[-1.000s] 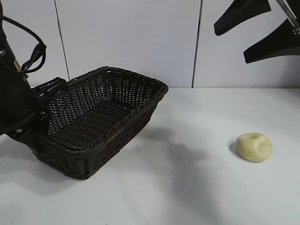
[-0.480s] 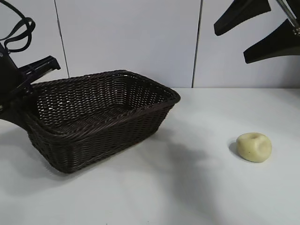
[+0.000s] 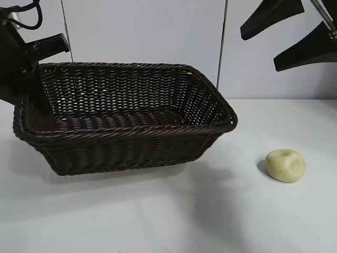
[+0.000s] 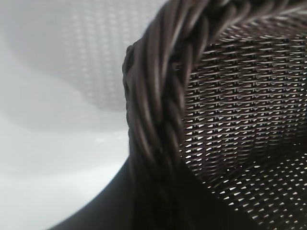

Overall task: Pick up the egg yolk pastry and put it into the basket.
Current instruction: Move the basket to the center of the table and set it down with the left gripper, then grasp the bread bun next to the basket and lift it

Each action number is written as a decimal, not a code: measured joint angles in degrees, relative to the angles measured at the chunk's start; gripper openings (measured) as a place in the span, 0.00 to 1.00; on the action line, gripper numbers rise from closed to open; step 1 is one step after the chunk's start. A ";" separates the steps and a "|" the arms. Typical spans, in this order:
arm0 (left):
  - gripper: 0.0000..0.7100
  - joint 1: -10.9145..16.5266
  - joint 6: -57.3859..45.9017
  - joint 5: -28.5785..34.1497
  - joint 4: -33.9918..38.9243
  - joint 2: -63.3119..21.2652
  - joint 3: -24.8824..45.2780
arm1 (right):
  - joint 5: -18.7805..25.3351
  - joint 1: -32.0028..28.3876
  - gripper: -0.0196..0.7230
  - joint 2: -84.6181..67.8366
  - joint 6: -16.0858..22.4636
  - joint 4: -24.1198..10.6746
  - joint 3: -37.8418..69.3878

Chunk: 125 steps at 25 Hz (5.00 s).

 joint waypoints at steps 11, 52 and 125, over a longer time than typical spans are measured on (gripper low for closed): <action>0.14 0.00 3.40 -3.22 -0.19 4.99 -0.52 | 0.12 0.00 0.75 0.00 0.05 0.00 0.00; 0.84 3.98 -3.61 10.56 24.74 -0.63 -12.55 | 0.12 0.00 0.75 0.00 1.06 0.00 0.00; 0.84 12.69 -4.05 7.03 25.57 -106.17 48.29 | 2.98 0.00 0.75 0.00 8.93 -9.03 -0.52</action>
